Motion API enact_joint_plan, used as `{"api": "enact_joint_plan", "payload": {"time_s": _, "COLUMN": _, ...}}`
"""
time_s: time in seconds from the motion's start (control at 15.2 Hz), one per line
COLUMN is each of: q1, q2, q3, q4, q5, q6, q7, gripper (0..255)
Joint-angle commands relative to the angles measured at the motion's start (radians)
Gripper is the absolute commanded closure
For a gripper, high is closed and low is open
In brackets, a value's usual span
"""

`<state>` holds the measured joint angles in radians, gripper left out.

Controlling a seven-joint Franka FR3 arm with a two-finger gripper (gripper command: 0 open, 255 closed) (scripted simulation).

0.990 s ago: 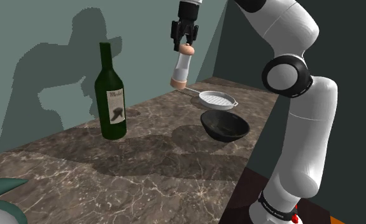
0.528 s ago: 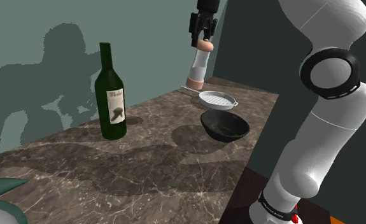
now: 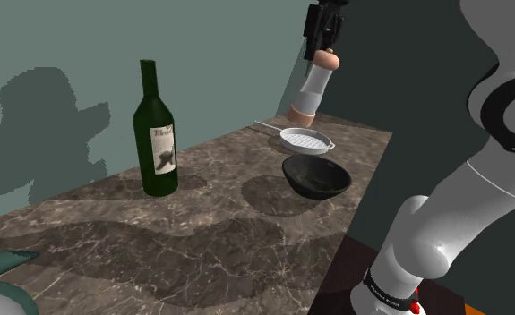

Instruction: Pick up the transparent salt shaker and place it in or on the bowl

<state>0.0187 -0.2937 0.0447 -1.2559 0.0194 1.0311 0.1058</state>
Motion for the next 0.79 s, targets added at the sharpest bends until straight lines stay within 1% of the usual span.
{"api": "enact_joint_plan", "payload": {"time_s": 0.0, "q1": 0.0, "q2": -0.048, "q3": -0.003, "q4": -0.014, "q5": 0.002, "q6": -0.036, "q7": -0.001, "gripper": 255}}
{"api": "enact_joint_plan", "payload": {"time_s": 0.2, "q1": 0.002, "q2": -0.104, "q3": 0.0, "q4": -0.025, "q5": 0.006, "q6": -0.081, "q7": 0.007, "gripper": 255}}
{"api": "enact_joint_plan", "payload": {"time_s": 0.73, "q1": 0.003, "q2": -0.223, "q3": -0.003, "q4": -0.274, "q5": 0.009, "q6": 0.05, "q7": 0.001, "gripper": 255}}
